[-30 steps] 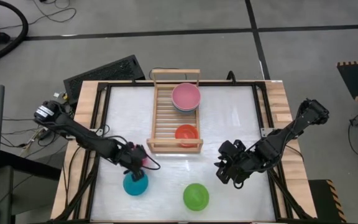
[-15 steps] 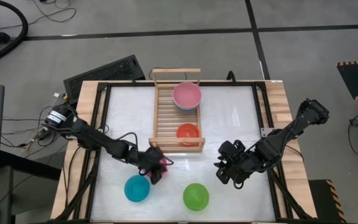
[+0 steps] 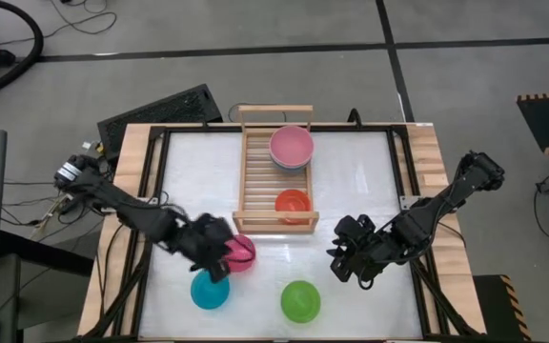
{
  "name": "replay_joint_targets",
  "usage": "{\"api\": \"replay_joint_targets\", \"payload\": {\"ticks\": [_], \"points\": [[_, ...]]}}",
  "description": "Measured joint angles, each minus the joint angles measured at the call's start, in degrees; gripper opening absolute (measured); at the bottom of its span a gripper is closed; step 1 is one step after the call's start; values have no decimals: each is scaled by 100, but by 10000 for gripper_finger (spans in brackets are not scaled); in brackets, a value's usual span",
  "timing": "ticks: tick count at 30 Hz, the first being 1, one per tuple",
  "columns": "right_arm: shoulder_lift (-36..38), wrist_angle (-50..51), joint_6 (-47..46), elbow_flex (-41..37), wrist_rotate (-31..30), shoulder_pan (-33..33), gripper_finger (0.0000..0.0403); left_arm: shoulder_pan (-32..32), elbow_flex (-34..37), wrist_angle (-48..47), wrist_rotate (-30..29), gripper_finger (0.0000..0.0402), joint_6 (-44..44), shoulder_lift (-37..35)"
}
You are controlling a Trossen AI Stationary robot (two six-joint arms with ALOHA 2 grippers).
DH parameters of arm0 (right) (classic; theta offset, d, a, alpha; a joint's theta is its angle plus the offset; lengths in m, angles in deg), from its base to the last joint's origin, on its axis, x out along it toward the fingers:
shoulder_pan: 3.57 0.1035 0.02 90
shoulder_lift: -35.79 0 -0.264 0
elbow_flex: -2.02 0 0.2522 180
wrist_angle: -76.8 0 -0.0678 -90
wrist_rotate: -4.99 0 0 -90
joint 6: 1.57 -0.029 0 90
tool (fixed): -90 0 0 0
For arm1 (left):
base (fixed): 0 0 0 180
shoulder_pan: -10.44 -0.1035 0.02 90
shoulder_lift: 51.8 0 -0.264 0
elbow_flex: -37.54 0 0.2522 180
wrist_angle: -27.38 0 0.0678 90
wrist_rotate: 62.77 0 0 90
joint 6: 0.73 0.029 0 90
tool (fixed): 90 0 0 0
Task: Place and stack bowls onto a shelf
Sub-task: Adjust the colored bowls
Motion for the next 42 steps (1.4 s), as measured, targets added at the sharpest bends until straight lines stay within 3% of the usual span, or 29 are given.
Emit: {"api": "replay_joint_targets", "payload": {"ticks": [3,7,11,17,21,26,33,38,40,42], "points": [[0,1,0,0,-5,2,182,476,-86,-1344,-253,0,-1434,-35],[0,1,0,0,-7,2,182,1334,-97,-2224,-331,0,-3007,111],[0,8,20,0,-7,2,182,1986,-92,-2420,-73,0,-3938,592],[0,5,151,0,-1,34,182,2306,-88,-2060,372,0,-4449,1425],[0,15,167,0,102,82,182,2239,-88,-1100,317,0,-4253,1797],[0,10,241,0,120,197,182,1844,-81,-320,-162,0,-3936,2045],[0,24,260,0,126,266,182,918,-88,1432,-942,0,-2291,2045],[0,23,292,0,125,264,182,179,-150,3228,-592,0,-632,2043],[0,23,302,0,126,264,182,-10,-447,2527,-319,0,-563,2034],[0,21,308,0,126,264,182,-18,-818,1138,-307,0,-705,2015]]}}
